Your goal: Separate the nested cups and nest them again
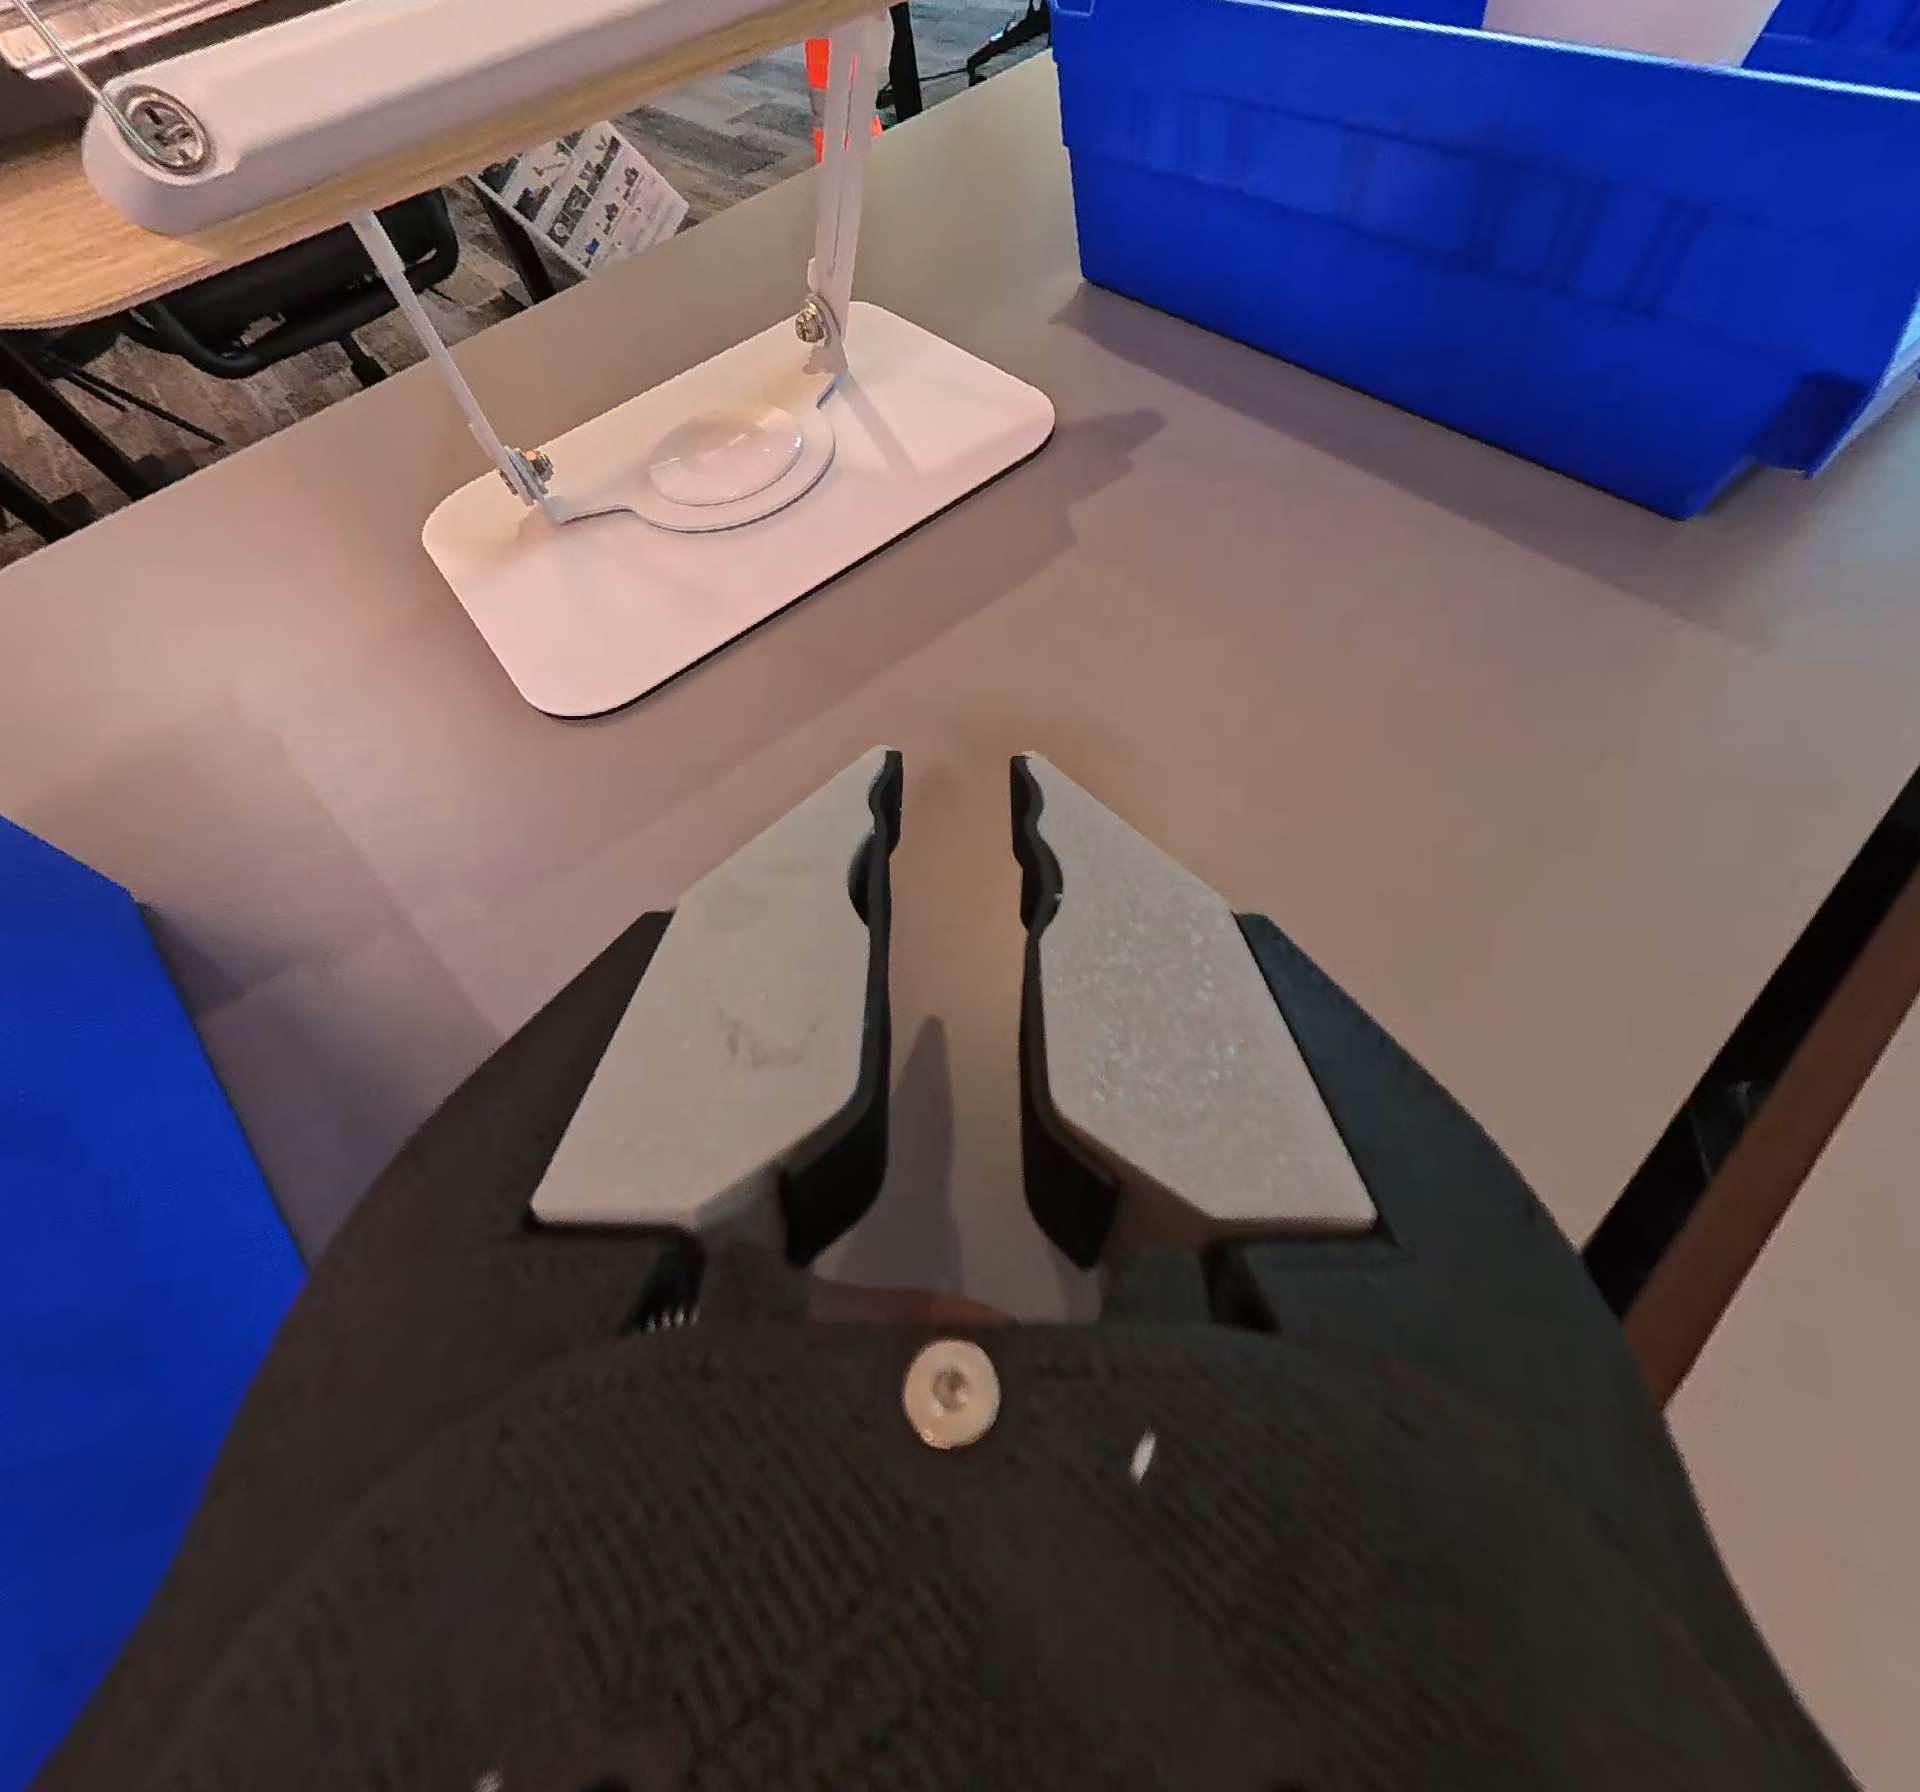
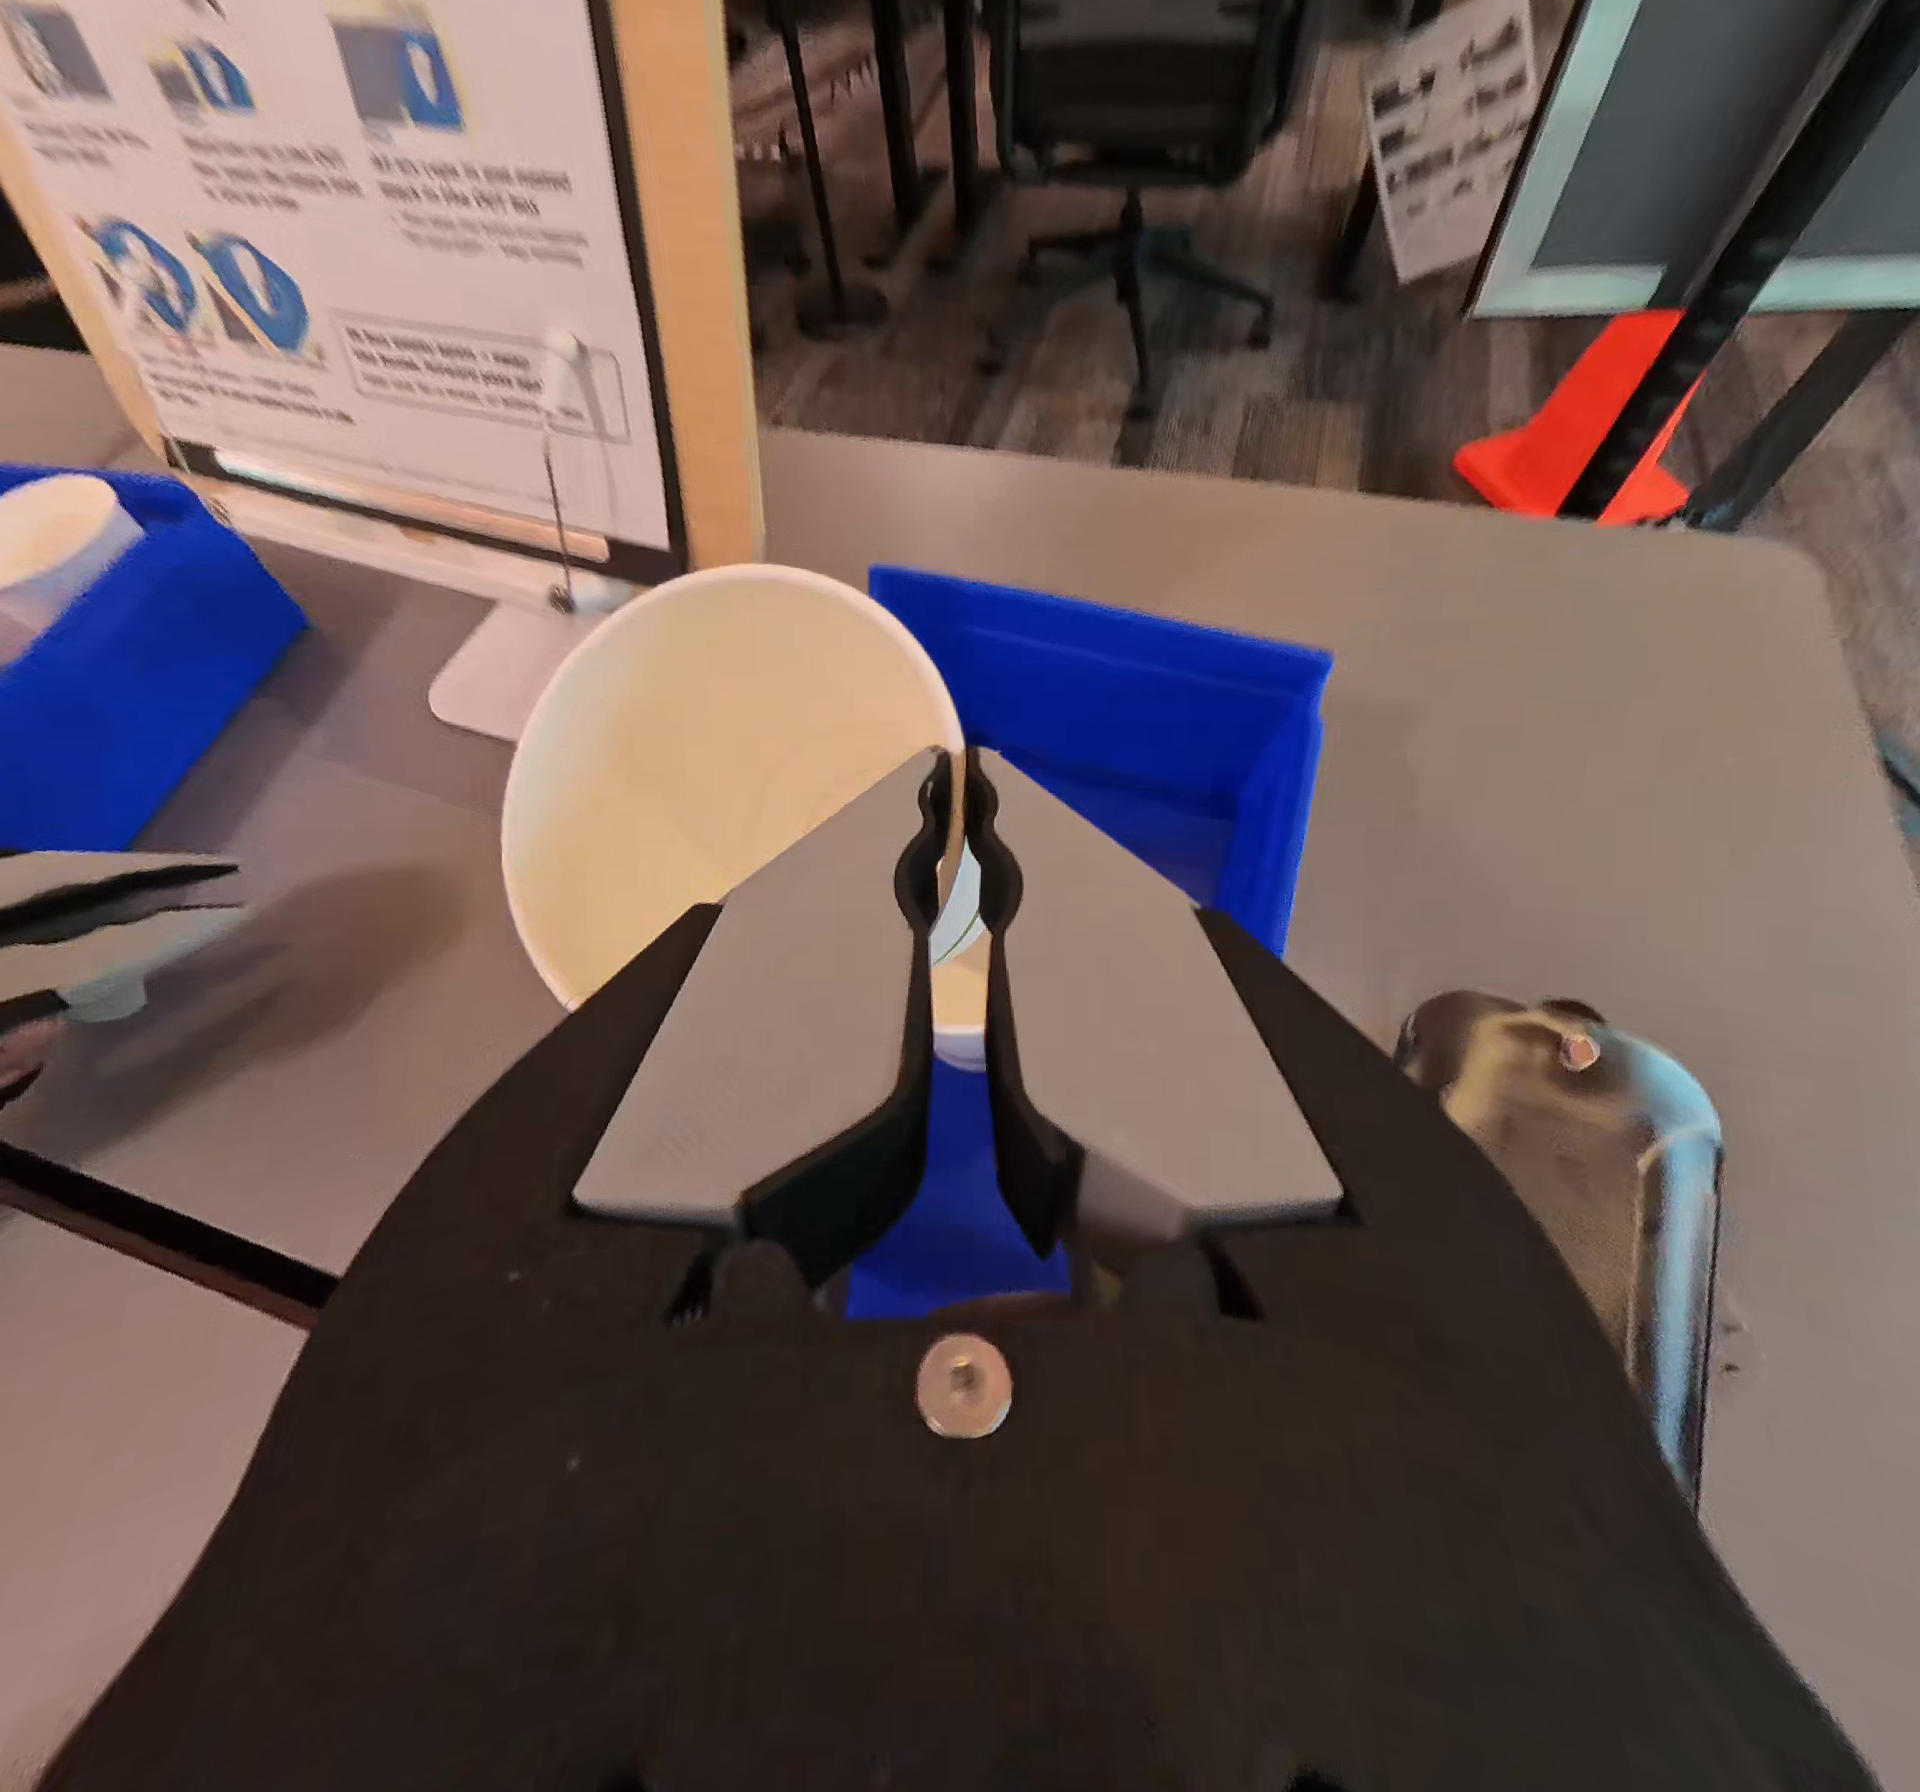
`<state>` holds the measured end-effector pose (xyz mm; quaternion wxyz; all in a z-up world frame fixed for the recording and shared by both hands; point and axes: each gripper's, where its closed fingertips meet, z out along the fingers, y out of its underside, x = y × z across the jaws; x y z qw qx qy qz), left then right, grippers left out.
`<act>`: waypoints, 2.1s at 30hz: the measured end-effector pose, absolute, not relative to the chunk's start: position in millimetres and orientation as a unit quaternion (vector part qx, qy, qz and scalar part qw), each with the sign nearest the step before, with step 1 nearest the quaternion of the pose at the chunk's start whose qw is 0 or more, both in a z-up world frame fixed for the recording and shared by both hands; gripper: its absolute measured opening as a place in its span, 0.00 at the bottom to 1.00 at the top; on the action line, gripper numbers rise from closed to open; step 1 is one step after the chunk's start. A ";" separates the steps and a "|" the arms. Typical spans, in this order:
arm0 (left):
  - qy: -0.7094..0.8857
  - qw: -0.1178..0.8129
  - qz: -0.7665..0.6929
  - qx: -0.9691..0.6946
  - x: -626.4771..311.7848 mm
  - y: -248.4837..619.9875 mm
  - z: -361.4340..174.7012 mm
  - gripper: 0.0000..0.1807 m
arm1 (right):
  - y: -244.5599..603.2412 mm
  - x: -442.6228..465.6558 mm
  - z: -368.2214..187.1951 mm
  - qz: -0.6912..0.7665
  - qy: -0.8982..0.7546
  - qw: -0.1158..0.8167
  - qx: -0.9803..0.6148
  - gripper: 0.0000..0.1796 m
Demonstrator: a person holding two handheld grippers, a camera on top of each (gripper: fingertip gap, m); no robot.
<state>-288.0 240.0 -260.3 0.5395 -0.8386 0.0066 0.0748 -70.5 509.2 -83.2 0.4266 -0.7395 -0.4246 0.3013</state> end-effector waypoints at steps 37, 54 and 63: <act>0.000 0.531 0.072 -0.844 -292.3 237.3 -264.5 0.10 | 271.2 -262.4 -187.5 0.497 -0.520 0.408 -0.562 0.15; 0.019 0.533 0.083 -0.842 -278.9 215.2 -248.9 0.14 | 305.1 -265.8 -241.3 0.470 -0.507 0.418 -0.589 0.15; -0.048 0.540 0.188 -0.819 -399.3 160.1 -128.7 0.12 | 292.6 -268.2 -234.1 0.504 -0.498 0.397 -0.583 0.15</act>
